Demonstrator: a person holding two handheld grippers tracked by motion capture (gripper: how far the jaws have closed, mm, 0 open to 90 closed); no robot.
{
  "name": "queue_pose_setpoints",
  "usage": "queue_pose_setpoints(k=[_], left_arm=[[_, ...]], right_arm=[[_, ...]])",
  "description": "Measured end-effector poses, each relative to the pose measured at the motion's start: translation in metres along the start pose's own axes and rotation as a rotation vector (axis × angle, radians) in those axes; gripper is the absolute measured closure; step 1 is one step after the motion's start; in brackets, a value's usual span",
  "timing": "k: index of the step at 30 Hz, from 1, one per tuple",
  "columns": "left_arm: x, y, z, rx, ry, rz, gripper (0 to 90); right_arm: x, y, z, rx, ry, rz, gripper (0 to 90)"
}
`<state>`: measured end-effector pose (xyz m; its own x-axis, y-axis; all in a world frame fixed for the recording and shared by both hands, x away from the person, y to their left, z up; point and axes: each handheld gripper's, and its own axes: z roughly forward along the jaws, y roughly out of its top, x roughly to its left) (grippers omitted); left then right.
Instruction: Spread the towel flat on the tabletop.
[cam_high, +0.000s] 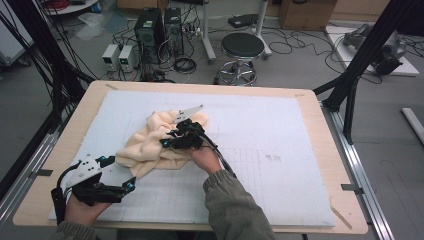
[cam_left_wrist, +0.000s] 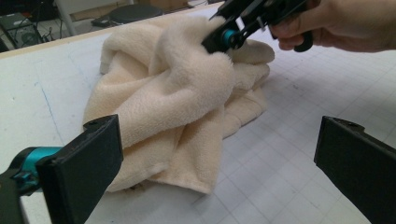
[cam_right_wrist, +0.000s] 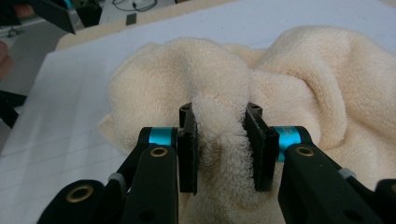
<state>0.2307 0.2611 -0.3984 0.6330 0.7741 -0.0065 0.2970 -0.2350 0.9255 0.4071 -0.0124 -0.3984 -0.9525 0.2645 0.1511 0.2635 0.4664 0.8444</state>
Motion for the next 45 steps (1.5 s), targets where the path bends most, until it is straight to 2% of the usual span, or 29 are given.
queue_pose_setpoints(k=[8,14,18,20,23,27,36,38,40,43,44,45], left_arm=[[0.000,0.003,-0.001,-0.008,0.009,-0.007,1.7],[-0.004,0.007,0.001,-0.006,-0.010,0.006,2.2],[-0.008,0.011,0.001,-0.014,-0.021,0.010,2.2],[-0.009,0.014,0.001,-0.017,-0.029,0.020,2.6],[-0.011,0.016,0.002,-0.022,-0.045,0.029,8.2],[-0.014,0.019,0.005,-0.019,-0.064,0.035,8.9],[-0.024,0.025,0.015,-0.016,-0.112,0.053,10.9],[-0.026,0.026,0.018,-0.011,-0.125,0.058,12.2],[-0.029,0.027,0.023,-0.003,-0.137,0.065,12.7],[-0.033,0.029,0.030,0.010,-0.163,0.077,13.6],[-0.035,0.029,0.032,0.010,-0.167,0.080,13.8],[-0.036,0.029,0.034,0.012,-0.174,0.082,14.0]], right_arm=[[0.003,0.005,-0.036,-0.049,-0.016,-0.017,70.3],[0.010,0.009,-0.077,-0.095,-0.043,-0.025,70.3],[0.016,0.009,-0.106,-0.095,-0.066,-0.037,70.2],[0.020,0.007,-0.119,-0.097,-0.075,-0.042,70.2],[0.026,0.003,-0.138,-0.102,-0.086,-0.043,70.2],[0.035,-0.004,-0.164,-0.102,-0.110,-0.052,70.2],[0.050,-0.027,-0.214,-0.118,-0.156,-0.026,70.1],[0.050,-0.035,-0.219,-0.114,-0.163,-0.009,70.0],[0.046,-0.045,-0.217,-0.099,-0.171,0.014,69.8],[0.035,-0.066,-0.204,-0.051,-0.179,0.061,69.1],[0.030,-0.075,-0.196,-0.019,-0.171,0.093,68.5],[0.026,-0.082,-0.190,-0.010,-0.179,0.093,68.2]])
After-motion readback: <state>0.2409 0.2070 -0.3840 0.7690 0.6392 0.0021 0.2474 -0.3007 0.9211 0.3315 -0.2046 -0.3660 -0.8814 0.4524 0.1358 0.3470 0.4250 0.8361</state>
